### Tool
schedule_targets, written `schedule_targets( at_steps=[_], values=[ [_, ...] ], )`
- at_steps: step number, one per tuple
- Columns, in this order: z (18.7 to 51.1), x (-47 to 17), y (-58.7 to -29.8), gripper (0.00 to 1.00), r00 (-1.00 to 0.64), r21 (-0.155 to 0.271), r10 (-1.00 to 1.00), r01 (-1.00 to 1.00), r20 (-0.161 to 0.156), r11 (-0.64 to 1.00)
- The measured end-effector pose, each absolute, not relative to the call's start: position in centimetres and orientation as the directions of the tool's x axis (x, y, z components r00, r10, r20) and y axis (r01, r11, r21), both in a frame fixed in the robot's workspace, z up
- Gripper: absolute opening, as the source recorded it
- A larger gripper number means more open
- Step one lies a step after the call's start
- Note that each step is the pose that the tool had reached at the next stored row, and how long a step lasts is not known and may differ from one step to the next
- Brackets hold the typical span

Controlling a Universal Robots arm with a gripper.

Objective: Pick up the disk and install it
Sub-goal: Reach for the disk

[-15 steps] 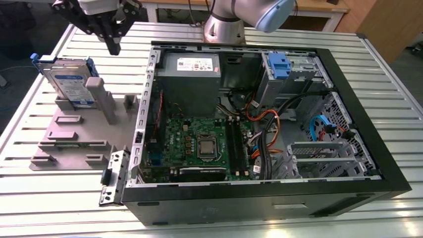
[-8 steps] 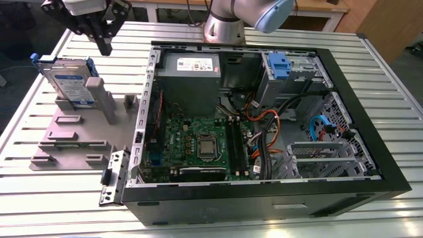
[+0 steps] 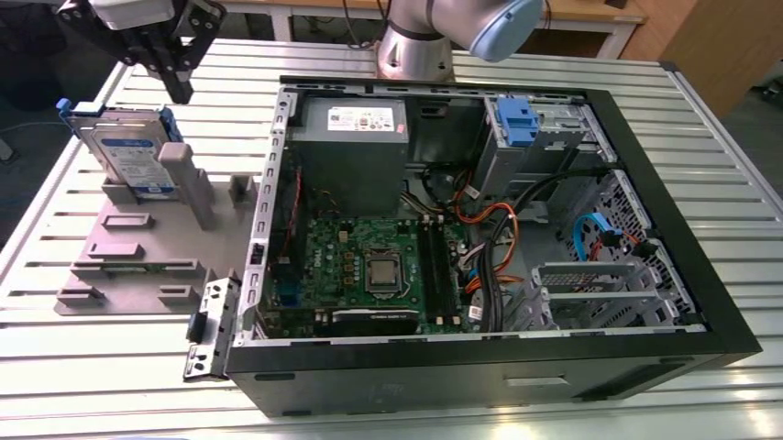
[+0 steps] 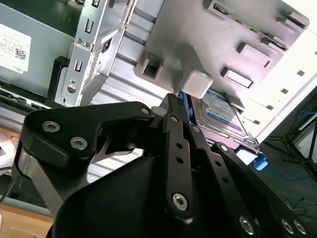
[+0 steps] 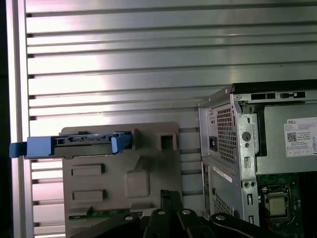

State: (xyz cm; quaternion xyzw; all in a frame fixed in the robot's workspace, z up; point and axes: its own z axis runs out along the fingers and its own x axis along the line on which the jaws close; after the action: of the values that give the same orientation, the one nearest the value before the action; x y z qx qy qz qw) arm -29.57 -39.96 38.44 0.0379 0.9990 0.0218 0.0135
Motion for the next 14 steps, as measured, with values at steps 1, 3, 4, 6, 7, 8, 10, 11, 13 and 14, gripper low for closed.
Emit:
schedule_targets(
  at_steps=[1, 3, 4, 6, 7, 8, 10, 11, 13, 14],
  values=[
    [38.43, -29.61, -39.96, 0.11, -0.997, 0.045, 0.076, 0.075, -0.025, 0.996],
    [38.43, -29.61, -39.96, 0.11, -0.997, 0.045, 0.076, 0.075, -0.025, 0.996],
    [38.38, -29.62, -39.96, 0.11, -0.997, 0.045, 0.076, 0.075, -0.025, 0.996],
    [38.33, -29.62, -39.96, 0.11, -0.997, 0.045, 0.076, 0.075, -0.025, 0.996],
    [38.33, -29.62, -39.96, 0.11, -0.997, 0.045, 0.076, 0.075, -0.025, 0.996],
    [38.33, -29.63, -39.96, 0.11, -0.997, 0.045, 0.076, 0.075, -0.025, 0.996],
    [38.33, -29.63, -39.96, 0.11, -0.997, 0.045, 0.076, 0.075, -0.025, 0.996],
    [38.33, -29.63, -39.96, 0.11, -0.997, 0.045, 0.076, 0.075, -0.025, 0.996],
    [38.32, -29.63, -39.96, 0.11, -0.997, 0.045, 0.076, 0.075, -0.025, 0.996],
    [38.33, -29.63, -39.96, 0.11, -0.997, 0.044, 0.076, 0.075, -0.025, 0.996]
  ],
)
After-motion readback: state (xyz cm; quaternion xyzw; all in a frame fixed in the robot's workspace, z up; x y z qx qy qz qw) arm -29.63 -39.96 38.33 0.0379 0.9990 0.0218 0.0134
